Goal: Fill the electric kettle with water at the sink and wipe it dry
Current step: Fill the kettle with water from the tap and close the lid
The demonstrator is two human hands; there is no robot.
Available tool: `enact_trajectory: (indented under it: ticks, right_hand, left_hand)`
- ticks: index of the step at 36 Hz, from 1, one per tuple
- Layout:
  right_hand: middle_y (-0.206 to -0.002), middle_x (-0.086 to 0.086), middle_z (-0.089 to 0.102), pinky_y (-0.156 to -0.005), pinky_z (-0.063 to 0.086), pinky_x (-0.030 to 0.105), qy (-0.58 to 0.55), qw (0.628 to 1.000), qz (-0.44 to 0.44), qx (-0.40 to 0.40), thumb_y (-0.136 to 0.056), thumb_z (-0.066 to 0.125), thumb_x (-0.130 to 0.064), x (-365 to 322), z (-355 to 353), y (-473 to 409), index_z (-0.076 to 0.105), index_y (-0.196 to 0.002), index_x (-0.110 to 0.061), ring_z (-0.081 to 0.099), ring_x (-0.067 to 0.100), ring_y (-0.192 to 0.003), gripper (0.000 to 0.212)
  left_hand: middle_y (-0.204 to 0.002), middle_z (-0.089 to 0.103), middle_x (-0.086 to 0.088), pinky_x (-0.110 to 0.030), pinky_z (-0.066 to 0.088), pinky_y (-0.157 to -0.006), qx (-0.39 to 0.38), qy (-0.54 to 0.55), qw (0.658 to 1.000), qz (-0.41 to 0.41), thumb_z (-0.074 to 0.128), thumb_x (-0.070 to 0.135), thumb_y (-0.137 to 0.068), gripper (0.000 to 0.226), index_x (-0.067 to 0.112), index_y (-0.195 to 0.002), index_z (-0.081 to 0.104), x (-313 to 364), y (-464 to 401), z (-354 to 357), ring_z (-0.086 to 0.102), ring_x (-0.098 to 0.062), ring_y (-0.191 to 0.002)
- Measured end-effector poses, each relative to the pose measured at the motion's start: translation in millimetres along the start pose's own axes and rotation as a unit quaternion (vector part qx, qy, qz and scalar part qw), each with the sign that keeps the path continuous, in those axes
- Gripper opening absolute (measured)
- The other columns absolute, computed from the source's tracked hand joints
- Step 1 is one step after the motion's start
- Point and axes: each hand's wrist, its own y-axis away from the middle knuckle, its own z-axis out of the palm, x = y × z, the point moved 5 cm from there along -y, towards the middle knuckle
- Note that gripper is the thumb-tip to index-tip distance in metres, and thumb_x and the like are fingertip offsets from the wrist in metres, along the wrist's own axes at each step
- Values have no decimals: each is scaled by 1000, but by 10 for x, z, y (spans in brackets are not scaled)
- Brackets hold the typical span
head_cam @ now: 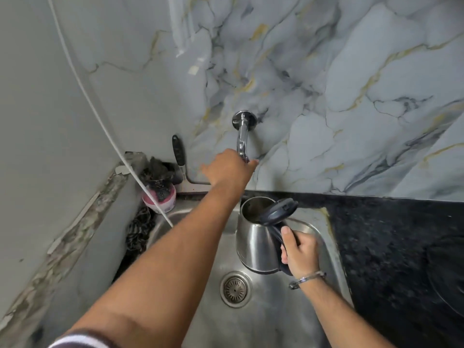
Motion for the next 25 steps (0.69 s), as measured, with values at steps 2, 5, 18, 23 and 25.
enact_trajectory:
  ticks: [2, 5, 18, 23, 25]
  right_hand:
    - [-37, 11, 43, -33, 33, 22, 9, 1000, 7, -1, -93, 57, -19, 70, 24, -56, 43, -41, -13, 38, 15, -28, 54]
    - [-39, 10, 42, -34, 33, 20, 8, 1000, 22, -8, -93, 57, -21, 174, 53, -130, 42, -42, -14, 37, 14, -29, 53]
    - [-35, 11, 46, -35, 37, 20, -9, 996, 37, -82, -85, 49, -30, 273, 217, -395, 44, -41, -1, 42, 17, -32, 53]
    - [-35, 13, 47, -37, 39, 23, -19, 993, 26, -109, -81, 49, -41, 285, 304, -470, 47, -42, -4, 42, 18, -32, 54]
    - [-35, 14, 47, -38, 40, 25, -26, 993, 21, -116, -81, 48, -41, 317, 330, -490, 46, -42, 0, 43, 19, -33, 57]
  left_hand:
    - [-92, 76, -4, -66, 32, -114, 4, -27, 1000, -16, 67, 70, -82, 49, 21, -91, 69, 58, -63, 43, 72, -32, -94]
    - [-86, 74, -1, -75, 10, -117, 5, -32, 999, -34, 70, 55, -84, 34, 21, -86, 68, 48, -175, 79, 72, -31, -97]
    - [-109, 81, -15, -30, 44, -108, -291, 373, 874, 108, 73, 16, -94, 16, 4, -100, 82, -447, -566, 422, 74, -18, -109]
    - [-109, 81, -14, -36, 46, -113, -335, 355, 861, 141, 79, 25, -84, 21, 8, -95, 83, -440, -744, 441, 73, -28, -117]
    - [-111, 76, -28, -49, 46, -116, -325, 354, 865, 149, 79, 24, -85, 30, -4, -96, 79, -435, -756, 414, 69, -44, -119]
